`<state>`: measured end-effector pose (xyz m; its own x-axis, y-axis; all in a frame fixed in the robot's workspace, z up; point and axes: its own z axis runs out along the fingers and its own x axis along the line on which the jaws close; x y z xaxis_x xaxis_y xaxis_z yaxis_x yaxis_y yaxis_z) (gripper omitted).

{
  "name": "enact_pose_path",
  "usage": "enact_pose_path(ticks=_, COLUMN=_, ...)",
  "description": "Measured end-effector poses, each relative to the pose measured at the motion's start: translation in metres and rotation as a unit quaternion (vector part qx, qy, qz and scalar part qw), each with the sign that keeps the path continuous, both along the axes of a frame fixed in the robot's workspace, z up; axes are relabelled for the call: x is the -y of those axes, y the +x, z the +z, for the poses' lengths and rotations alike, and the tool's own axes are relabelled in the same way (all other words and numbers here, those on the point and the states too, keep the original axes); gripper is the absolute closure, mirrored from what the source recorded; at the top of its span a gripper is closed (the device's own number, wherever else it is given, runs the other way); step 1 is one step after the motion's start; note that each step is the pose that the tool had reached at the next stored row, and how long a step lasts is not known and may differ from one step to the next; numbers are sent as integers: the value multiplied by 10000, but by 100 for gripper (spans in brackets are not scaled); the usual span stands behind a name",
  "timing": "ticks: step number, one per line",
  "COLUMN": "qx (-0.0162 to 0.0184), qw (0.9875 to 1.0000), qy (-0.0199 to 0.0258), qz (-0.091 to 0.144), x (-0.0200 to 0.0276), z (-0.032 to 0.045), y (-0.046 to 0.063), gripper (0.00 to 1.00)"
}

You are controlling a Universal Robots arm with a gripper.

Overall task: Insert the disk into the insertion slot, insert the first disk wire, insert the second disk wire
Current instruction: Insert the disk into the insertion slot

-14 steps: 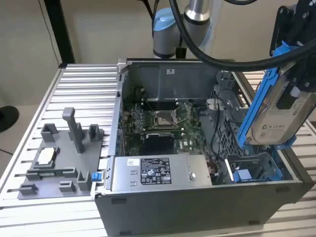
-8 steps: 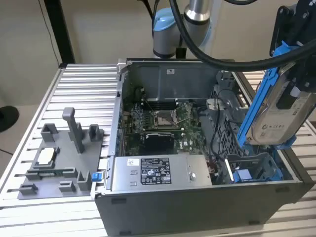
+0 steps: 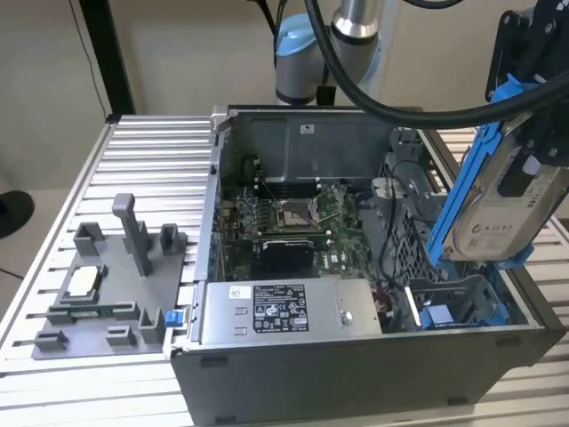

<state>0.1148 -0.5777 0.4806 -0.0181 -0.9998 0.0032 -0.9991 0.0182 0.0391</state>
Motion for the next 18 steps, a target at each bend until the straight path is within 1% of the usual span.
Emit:
enact_pose_path(ticks=3, qx=12, qw=10000, qy=1, qz=0, x=0, z=-4, y=0, gripper=100)
enact_pose_path(ticks=6, qx=34, qw=10000, qy=1, qz=1, x=2, z=-34, y=1, gripper=100)
enact_pose_path(ticks=9, qx=37, qw=10000, qy=1, qz=1, x=13, z=-87, y=1, gripper=100)
enact_pose_path(ticks=15, qx=37, qw=10000, qy=0, qz=2, x=18, z=-196, y=2, gripper=100)
enact_pose_path(ticks=18, qx=37, qw=10000, qy=1, qz=2, x=18, z=-206, y=2, gripper=100)
